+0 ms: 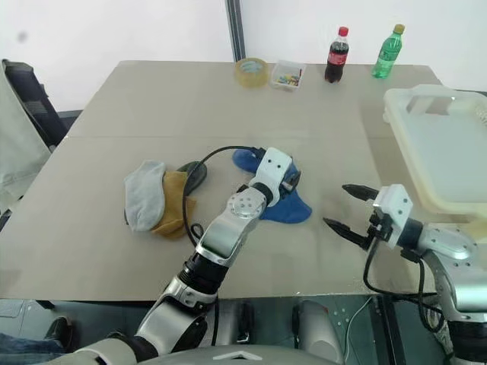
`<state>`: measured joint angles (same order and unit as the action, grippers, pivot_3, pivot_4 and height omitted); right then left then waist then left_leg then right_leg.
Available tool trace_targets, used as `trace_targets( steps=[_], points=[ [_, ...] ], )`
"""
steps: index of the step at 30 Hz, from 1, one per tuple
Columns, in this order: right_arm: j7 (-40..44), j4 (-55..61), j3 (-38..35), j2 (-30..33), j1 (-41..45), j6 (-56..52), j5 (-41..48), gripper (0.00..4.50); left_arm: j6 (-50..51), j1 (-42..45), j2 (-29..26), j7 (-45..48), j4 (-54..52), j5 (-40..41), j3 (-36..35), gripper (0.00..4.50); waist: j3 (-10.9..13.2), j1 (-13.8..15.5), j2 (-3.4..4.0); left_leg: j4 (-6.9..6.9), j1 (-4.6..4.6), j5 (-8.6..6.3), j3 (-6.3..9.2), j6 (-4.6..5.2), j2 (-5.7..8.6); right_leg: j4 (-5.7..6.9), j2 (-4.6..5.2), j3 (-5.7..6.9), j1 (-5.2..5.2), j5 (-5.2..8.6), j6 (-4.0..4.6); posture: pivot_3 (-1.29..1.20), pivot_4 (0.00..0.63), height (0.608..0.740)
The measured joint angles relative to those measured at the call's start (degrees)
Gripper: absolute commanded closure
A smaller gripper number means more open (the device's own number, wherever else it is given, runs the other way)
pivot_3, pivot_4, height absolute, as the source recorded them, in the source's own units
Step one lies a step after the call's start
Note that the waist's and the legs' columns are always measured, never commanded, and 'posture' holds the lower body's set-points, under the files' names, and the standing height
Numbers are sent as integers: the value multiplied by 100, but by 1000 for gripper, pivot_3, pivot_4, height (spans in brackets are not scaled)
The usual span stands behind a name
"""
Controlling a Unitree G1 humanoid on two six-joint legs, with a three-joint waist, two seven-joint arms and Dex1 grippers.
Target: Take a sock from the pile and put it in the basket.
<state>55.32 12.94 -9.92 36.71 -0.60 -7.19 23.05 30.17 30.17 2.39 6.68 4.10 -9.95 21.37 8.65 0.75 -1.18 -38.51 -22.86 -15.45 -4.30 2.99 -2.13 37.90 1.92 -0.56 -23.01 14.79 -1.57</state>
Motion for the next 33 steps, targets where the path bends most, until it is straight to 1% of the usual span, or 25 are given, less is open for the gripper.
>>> trace_targets(
  steps=[1,2,3,4,5,6,7,9,13,15,16,17,18,20,23,24,26,29,33],
  points=[
    [-94,-112,41,-16,81,25,-116,0,-137,-1,-372,-23,-74,-372,242,44,0,-6,0,1,0,0,-1,0,0,1,-1,-4,-1,0,0,0,150,735],
    [-139,-181,52,-26,124,40,-179,0,-258,-1,-594,-31,-118,-583,353,44,0,-8,2,1,0,1,-3,-1,-1,2,-2,-6,-3,0,0,0,150,735],
    [-218,-282,118,-26,227,-29,-260,0,-460,-7,-907,51,-145,-700,369,44,0,-13,2,2,2,2,-3,-3,-5,6,-1,-5,-4,-1,1,0,150,735],
    [-245,-305,148,-27,258,-53,-283,0,-532,-7,-1005,101,-160,-706,370,44,0,-12,2,2,1,3,-4,-4,-7,6,-1,-5,-6,-1,1,0,150,735],
    [-356,-351,303,-48,429,-293,-353,0,-808,-26,-1357,383,-200,-653,315,44,0,-17,4,2,1,4,-7,-7,-8,9,4,-6,-9,-1,2,0,150,735],
    [-471,-448,468,-154,665,-486,-416,0,-1135,-27,-1656,719,-234,-540,280,44,1,-37,4,3,0,17,-10,-29,-15,10,14,-10,-13,-1,4,0,150,735],
    [-559,-565,592,-300,863,-575,-455,0,-1362,-23,-1839,1028,-238,-357,150,44,1,-36,5,3,0,20,-9,-33,-15,12,17,-8,-14,-1,5,0,150,735],
    [-689,-761,776,-509,1203,-648,-486,0,-1486,16,-1981,1550,-241,34,-131,44,3,-3,8,2,-3,19,-8,-32,-12,12,11,-2,-15,-1,5,0,150,735],
    [-980,-1152,981,-676,1925,-1025,-641,0,-1377,260,-1949,2260,-143,896,-681,44,4,20,8,-13,-22,20,-6,-32,-3,9,7,20,-20,-2,2,0,150,735],
    [-1062,-1331,1157,-682,2220,-1542,-682,0,-1195,584,-1945,2455,12,1259,-1065,44,4,11,8,-23,-35,20,0,-31,-3,9,6,34,-23,-3,1,0,150,735],
    [-1094,-1469,1265,-741,2396,-1982,-681,0,-1137,783,-1959,2585,193,1501,-1337,44,4,2,8,-23,-35,20,1,-32,-3,9,5,37,-23,-2,1,0,150,735],
    [-1108,-1507,1297,-769,2450,-2113,-677,0,-1114,829,-1960,2610,248,1572,-1413,44,4,-1,9,-23,-39,20,2,-32,-3,10,3,38,-28,-3,1,0,150,735],
    [-1200,-1626,1398,-885,2665,-2641,-643,0,-1000,1018,-1927,2639,559,1810,-1698,44,4,-9,9,-24,-54,21,7,-33,-5,15,2,44,-44,-3,1,0,150,735],
    [-1242,-1635,1416,-940,2747,-2903,-591,0,-915,1075,-1902,2621,670,1921,-1844,44,2,-7,12,-34,-88,22,17,-35,-6,20,0,52,-73,-4,-1,0,150,735],
    [-1415,-1686,1418,-1205,3109,-3699,-445,0,-694,1234,-1803,2403,1187,2078,-2180,44,2,-22,13,-43,-99,22,19,-35,-9,24,-1,57,-81,-4,-2,0,150,735],
    [-1522,-1680,1415,-1358,3250,-3958,-386,0,-668,1242,-1802,2364,1308,2094,-2223,44,2,-17,13,-43,-100,22,21,-35,-9,23,0,60,-81,-4,-2,0,150,735],
    [-1637,-1668,1420,-1561,3301,-4141,-334,0,-580,1241,-1798,2389,1352,2130,-2238,44,2,5,13,-42,-103,22,23,-35,-7,22,2,64,-80,-4,-2,0,150,735],
    [-1698,-1625,1446,-1633,3305,-4204,-328,0,-524,1240,-1774,2431,1352,2140,-2240,44,2,13,13,-47,-104,21,22,-34,-2,20,6,63,-77,-6,-5,0,150,735],
    [-1889,-1519,1418,-1809,3390,-4626,-225,0,-632,1256,-1702,2494,1475,2089,-2123,44,2,-9,13,-58,-100,20,21,-33,-3,26,5,60,-72,-13,-16,0,150,735]
  ],
)
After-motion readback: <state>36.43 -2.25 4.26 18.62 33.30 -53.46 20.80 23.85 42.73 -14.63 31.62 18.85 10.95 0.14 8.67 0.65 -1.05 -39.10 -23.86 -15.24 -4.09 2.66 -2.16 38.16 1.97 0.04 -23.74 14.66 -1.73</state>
